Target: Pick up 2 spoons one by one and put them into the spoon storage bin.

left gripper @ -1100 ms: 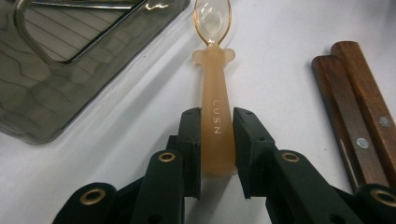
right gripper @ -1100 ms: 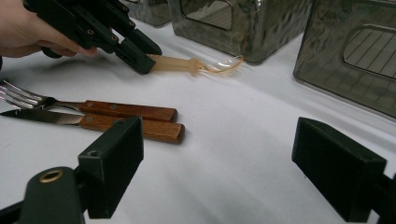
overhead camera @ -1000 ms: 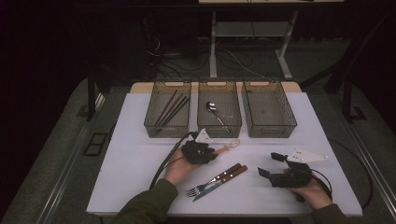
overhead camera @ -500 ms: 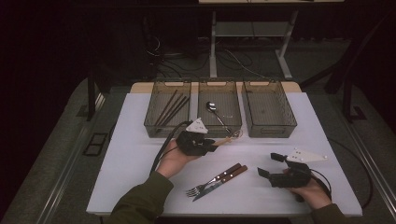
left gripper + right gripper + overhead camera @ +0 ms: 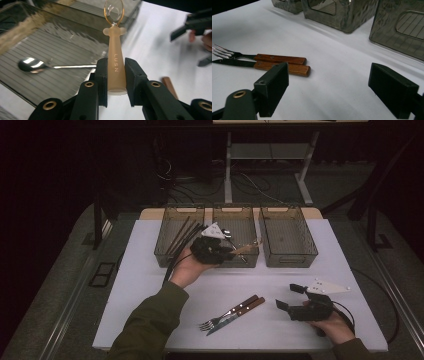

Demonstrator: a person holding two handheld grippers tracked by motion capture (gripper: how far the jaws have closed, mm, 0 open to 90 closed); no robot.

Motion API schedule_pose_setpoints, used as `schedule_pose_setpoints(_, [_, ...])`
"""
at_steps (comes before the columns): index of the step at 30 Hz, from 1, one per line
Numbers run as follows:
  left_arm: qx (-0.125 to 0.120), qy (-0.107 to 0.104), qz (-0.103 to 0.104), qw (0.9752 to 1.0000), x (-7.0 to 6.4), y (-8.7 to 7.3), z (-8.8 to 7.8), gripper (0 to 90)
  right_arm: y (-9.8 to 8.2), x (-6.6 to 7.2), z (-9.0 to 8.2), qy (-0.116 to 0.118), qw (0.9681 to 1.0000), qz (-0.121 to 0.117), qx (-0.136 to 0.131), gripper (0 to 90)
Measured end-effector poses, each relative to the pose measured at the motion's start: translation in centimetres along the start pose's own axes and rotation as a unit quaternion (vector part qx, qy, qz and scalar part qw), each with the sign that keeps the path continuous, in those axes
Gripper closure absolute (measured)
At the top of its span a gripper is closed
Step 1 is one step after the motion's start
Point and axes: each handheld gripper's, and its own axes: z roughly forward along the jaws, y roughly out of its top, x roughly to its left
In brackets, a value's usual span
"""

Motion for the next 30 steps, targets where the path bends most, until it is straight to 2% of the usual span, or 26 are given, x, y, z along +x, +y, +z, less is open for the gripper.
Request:
schedule_pose_setpoints(2, [0.009,0.01,0.004,0.9999,0.7,0.5,0.3,73.6,0.0,0.0,0.0,0.0,1.0,0.0,0.0,16.3])
schedule_pose_setpoints(7, [0.031,0.034,-0.01,0.9989,2.4,1.0,1.6,73.6,0.0,-0.1,-0.1,0.0,1.0,0.001,-0.001,16.2])
schedule_pose_setpoints(11, [0.048,0.038,-0.035,0.9975,3.5,1.0,2.9,73.6,0.0,-0.1,-0.1,-0.001,1.0,0.001,-0.001,16.2])
schedule_pose_setpoints(14, [0.069,0.05,-0.034,0.9958,3.9,1.1,3.8,73.5,0.0,-0.1,-0.1,0.0,1.0,0.001,0.0,16.2])
schedule_pose_setpoints(16, [0.075,0.05,-0.039,0.9952,4.2,1.0,4.3,73.5,0.0,0.0,-0.1,0.0,1.0,0.001,0.0,16.2])
schedule_pose_setpoints(18, [0.081,0.056,-0.034,0.9946,4.4,0.8,4.7,73.4,0.0,0.0,-0.2,0.0,1.0,0.001,-0.001,16.2])
schedule_pose_setpoints(20, [0.084,0.058,-0.042,0.9939,4.6,0.5,5.0,73.2,0.0,0.0,-0.2,-0.001,1.0,0.002,-0.002,16.2])
schedule_pose_setpoints(22, [0.084,0.059,-0.045,0.9937,4.8,0.3,5.1,72.4,0.0,0.0,-0.2,0.0,1.0,0.001,-0.002,16.3])
schedule_pose_setpoints(23, [0.076,0.06,-0.053,0.9939,4.9,0.3,5.1,70.7,0.0,0.0,-0.2,0.0,1.0,0.001,-0.001,16.2])
schedule_pose_setpoints(25, [0.064,0.059,-0.054,0.9947,4.9,0.4,4.9,61.6,0.0,0.0,-0.2,0.0,1.0,0.002,-0.002,16.3])
schedule_pose_setpoints(26, [0.059,0.06,-0.049,0.9952,4.9,0.4,4.8,60.2,0.0,0.0,-0.2,0.0,1.0,0.002,-0.002,16.3])
schedule_pose_setpoints(30, [0.044,0.056,-0.052,0.9961,4.4,0.7,4.0,54.5,0.0,0.0,-0.2,0.0,1.0,0.002,-0.002,16.2])
